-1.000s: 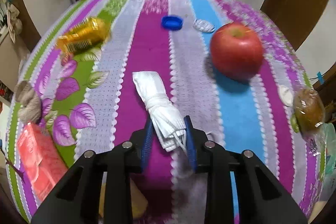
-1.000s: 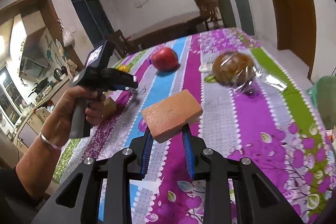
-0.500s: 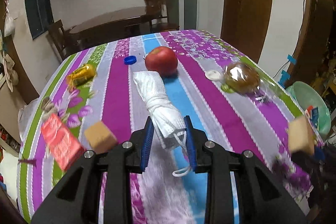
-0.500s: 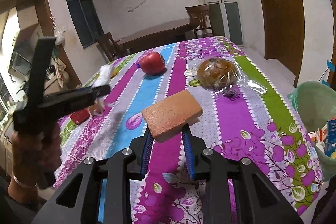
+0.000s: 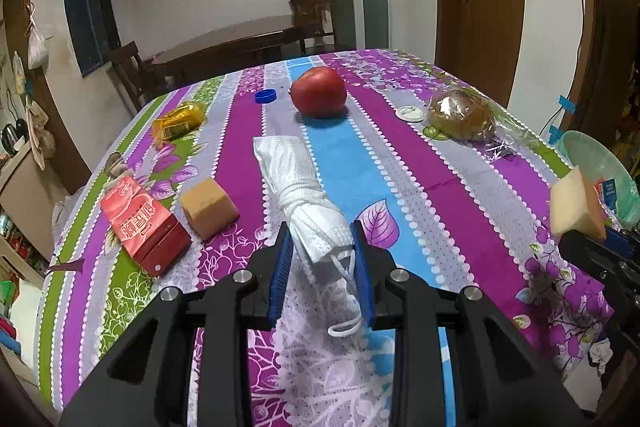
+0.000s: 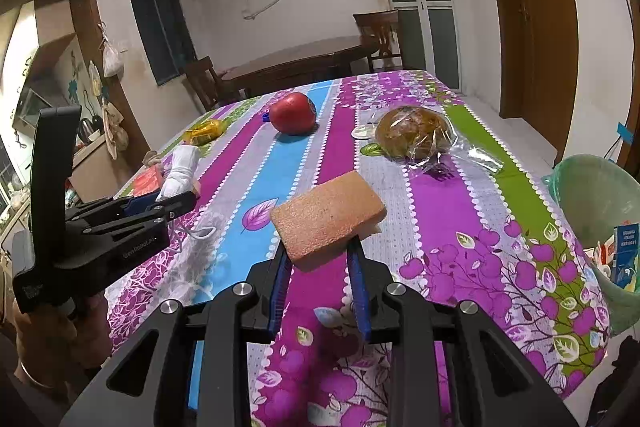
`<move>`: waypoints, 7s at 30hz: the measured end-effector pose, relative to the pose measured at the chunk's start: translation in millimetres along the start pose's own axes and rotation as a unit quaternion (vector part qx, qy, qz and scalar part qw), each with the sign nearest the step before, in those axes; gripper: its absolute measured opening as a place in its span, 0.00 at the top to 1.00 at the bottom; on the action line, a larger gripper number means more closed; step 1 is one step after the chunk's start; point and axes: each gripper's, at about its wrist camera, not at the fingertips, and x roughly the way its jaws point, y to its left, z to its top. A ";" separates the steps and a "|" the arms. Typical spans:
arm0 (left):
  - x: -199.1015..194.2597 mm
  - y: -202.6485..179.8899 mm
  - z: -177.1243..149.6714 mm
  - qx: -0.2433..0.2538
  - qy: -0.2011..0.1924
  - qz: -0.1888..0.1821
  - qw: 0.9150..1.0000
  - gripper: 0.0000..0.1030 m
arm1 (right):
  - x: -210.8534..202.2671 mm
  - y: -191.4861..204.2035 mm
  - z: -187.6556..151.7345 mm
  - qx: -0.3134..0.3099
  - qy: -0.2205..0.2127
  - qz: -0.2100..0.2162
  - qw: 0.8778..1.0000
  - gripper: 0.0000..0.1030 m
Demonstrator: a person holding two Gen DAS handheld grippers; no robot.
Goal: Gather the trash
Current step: 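Grasp the white rolled cloth with the left tool while the right tool holds the sponge, then carry the sponge and white cloth over the green bin and open both tools, then move both tools back over the table toward the remaining items, then grasp the white terry cloth bundle with the left tool while the right tool grasps the second tan block, then carry the terry cloth and tan block over the green bin and open both tools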
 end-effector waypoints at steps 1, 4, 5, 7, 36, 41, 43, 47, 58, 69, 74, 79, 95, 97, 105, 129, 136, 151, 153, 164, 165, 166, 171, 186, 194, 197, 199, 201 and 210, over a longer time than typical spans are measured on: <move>-1.0 -0.4 -0.8 0.000 0.000 0.000 1.000 0.73 | -1.6 -0.3 -0.9 0.000 -0.001 -0.001 1.000 0.72; -4.2 -2.8 -4.0 0.005 -0.003 0.005 1.000 0.73 | -5.5 -1.9 -3.0 0.001 -0.003 -0.002 1.000 0.72; -5.5 -3.7 -4.8 0.006 -0.003 0.005 1.000 0.73 | -7.6 -2.8 -3.8 0.001 -0.005 -0.003 1.000 0.72; -7.3 -6.0 -5.1 0.008 -0.005 0.004 1.000 0.73 | -10.1 -4.5 -3.7 0.002 -0.006 -0.004 1.000 0.72; -19.2 -77.4 32.5 0.080 -0.052 -0.015 0.995 0.73 | -68.0 -68.0 14.9 0.028 -0.066 -0.085 0.994 0.72; -19.2 -106.8 44.3 0.105 -0.065 -0.030 0.992 0.73 | -88.3 -97.3 18.9 0.031 -0.077 -0.123 0.989 0.72; -18.4 -120.6 48.3 0.115 -0.069 -0.037 0.990 0.73 | -95.1 -109.4 19.8 0.037 -0.080 -0.138 0.986 0.72; -16.3 -149.8 54.2 0.135 -0.073 -0.055 0.987 0.73 | -113.1 -139.7 20.0 0.047 -0.086 -0.168 0.981 0.72; 3.8 -242.5 73.9 0.199 -0.058 -0.150 0.967 0.73 | -150.2 -226.8 25.4 0.074 -0.069 -0.241 0.965 0.72; 52.2 -320.0 104.1 0.243 0.040 -0.377 0.893 0.73 | -152.4 -317.6 37.7 0.120 0.001 -0.228 0.966 0.72; 67.5 -345.1 105.2 0.263 0.061 -0.417 0.868 0.73 | -135.6 -352.3 48.0 0.154 0.037 -0.191 0.969 0.72; 84.5 -359.3 103.5 0.270 0.062 -0.409 0.869 0.73 | -112.0 -385.0 57.4 0.194 0.060 -0.158 0.966 0.72; 70.3 -338.3 103.9 0.258 0.032 -0.373 0.891 0.28 | -83.0 -388.2 54.1 0.217 0.059 -0.136 0.965 0.53; 59.5 -329.5 101.3 0.253 0.018 -0.368 0.895 0.28 | -88.0 -378.8 54.1 0.210 0.044 -0.141 0.966 0.53; 38.6 -243.3 84.8 0.191 -0.022 -0.309 0.932 0.25 | -99.5 -281.3 58.1 0.092 -0.048 -0.173 0.980 0.44; 63.5 274.8 60.8 -0.151 0.077 -0.076 0.983 0.26 | 117.5 92.4 63.2 -0.150 0.078 0.131 0.977 0.41; 111.9 308.4 39.6 -0.142 0.113 -0.112 0.977 0.26 | 185.0 181.9 63.1 -0.233 0.123 0.139 0.955 0.24; 154.9 332.3 29.4 -0.189 0.107 -0.080 0.973 0.58 | 239.3 211.5 64.8 -0.257 0.158 0.120 0.946 0.41; 154.1 333.5 28.2 -0.192 0.103 -0.080 0.973 0.59 | 240.9 209.9 64.9 -0.252 0.154 0.124 0.947 0.41; 156.4 319.5 25.5 -0.165 0.073 -0.054 0.982 0.58 | 246.5 203.2 63.6 -0.254 0.152 0.144 0.944 0.58; 156.7 320.3 25.1 -0.168 0.073 -0.056 0.981 0.58 | 245.0 202.3 63.5 -0.250 0.152 0.145 0.945 0.58; 157.0 321.0 25.0 -0.168 0.073 -0.058 0.981 0.58 | 243.9 201.2 63.2 -0.246 0.153 0.147 0.946 0.59; 156.1 319.7 25.4 -0.160 0.069 -0.056 0.983 0.61 | 228.6 191.8 59.2 -0.232 0.148 0.145 0.950 0.59; 64.6 300.9 70.8 -0.150 -0.028 0.027 0.988 0.64 | 98.8 91.6 85.8 -0.123 0.055 0.095 0.986 0.60; -0.1 154.8 101.7 -0.038 -0.066 -0.084 0.994 0.64 | 12.1 -14.9 96.8 -0.040 0.004 0.011 0.999 0.60; -6.8 94.7 107.9 -0.002 -0.061 -0.136 0.989 0.64 | -12.9 -53.6 94.8 -0.025 -0.001 -0.023 0.999 0.60; -7.4 47.1 112.9 0.032 -0.058 -0.167 0.984 0.64 | -35.8 -87.5 94.1 -0.013 -0.003 -0.050 0.999 0.60; -3.7 -0.1 119.5 0.066 -0.052 -0.190 0.978 0.64 | -55.5 -116.8 93.6 -0.003 -0.006 -0.078 0.997 0.60; 22.9 -157.4 145.6 0.154 -0.013 -0.296 0.942 0.64 | -120.1 -258.6 91.6 0.085 0.009 -0.175 0.981 0.60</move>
